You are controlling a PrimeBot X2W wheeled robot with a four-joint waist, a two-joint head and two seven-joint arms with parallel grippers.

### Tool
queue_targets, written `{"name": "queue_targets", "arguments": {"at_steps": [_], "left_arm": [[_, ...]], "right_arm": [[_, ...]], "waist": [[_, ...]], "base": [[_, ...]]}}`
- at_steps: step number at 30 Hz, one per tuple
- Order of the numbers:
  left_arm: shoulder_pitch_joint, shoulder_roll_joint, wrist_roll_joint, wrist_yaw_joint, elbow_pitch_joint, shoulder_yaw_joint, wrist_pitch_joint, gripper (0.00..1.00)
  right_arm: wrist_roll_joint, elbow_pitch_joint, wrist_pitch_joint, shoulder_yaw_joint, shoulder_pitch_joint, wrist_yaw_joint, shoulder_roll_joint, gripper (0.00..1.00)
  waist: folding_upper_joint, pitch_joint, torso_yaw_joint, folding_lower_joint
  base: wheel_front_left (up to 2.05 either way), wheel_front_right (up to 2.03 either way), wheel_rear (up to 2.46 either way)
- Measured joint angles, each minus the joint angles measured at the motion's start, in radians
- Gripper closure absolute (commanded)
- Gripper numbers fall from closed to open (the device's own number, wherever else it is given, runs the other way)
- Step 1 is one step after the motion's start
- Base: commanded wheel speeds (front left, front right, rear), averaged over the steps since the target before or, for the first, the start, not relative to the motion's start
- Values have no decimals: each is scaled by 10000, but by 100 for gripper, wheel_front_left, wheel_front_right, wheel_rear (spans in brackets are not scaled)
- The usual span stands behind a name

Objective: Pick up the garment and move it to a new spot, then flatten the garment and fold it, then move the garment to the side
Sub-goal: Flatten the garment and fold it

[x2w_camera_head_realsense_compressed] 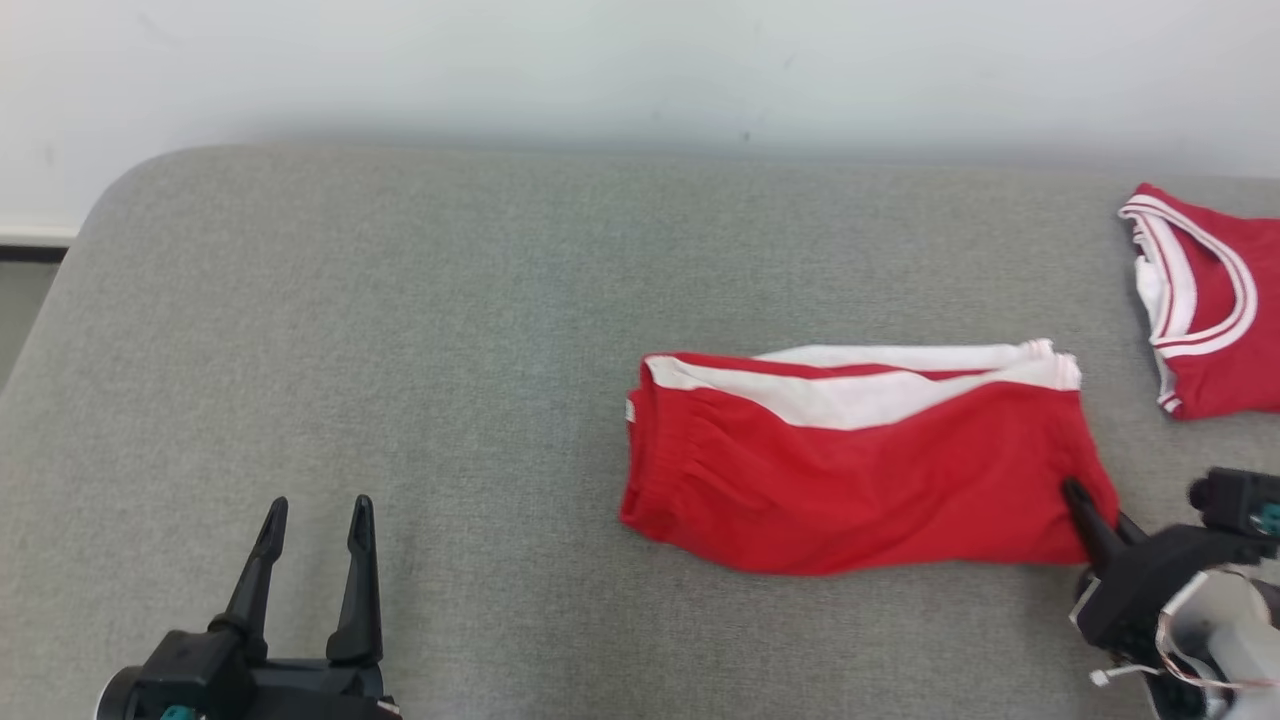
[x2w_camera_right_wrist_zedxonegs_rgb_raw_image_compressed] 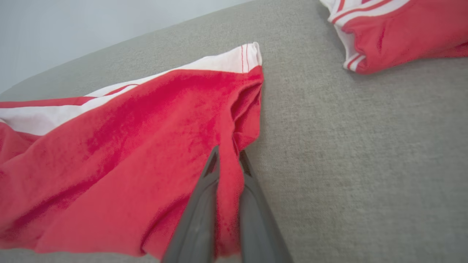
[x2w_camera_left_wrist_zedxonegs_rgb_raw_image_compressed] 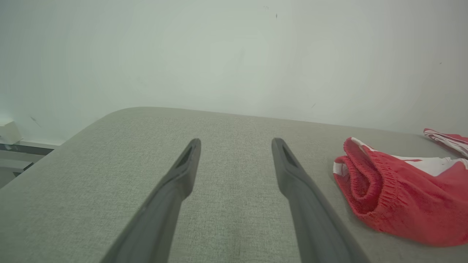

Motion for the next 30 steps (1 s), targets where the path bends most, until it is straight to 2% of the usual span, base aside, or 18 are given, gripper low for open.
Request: {"name": "queue_targets", "arguments": {"at_steps": [6,13,24,30], "left_arm": [[207,-44,38,-42,-109,23,0,0],[410,-63,52,-42,-136,69,0,0],[616,-123,82,-36,-245,77,0,0],[549,-150,71,-29,-161,38,0,0]], "right_arm": [[-236,-376,-8,-826,877,0,-320,100],[-1166,-1327,-54,-1720,1219,0,63,100],[-2732,-4092,1016,-1791,1757,0,1845,100],[-3348,-4495,1572,-1597,1830,0,2819,100]], "waist": [[0,-315,-326,0],[0,-713,-499,0],[1,-1033,-291,1],[1,-1051,36,1]], "base": [[0,0,0],[0,0,0],[0,0,0],[0,0,0]]}}
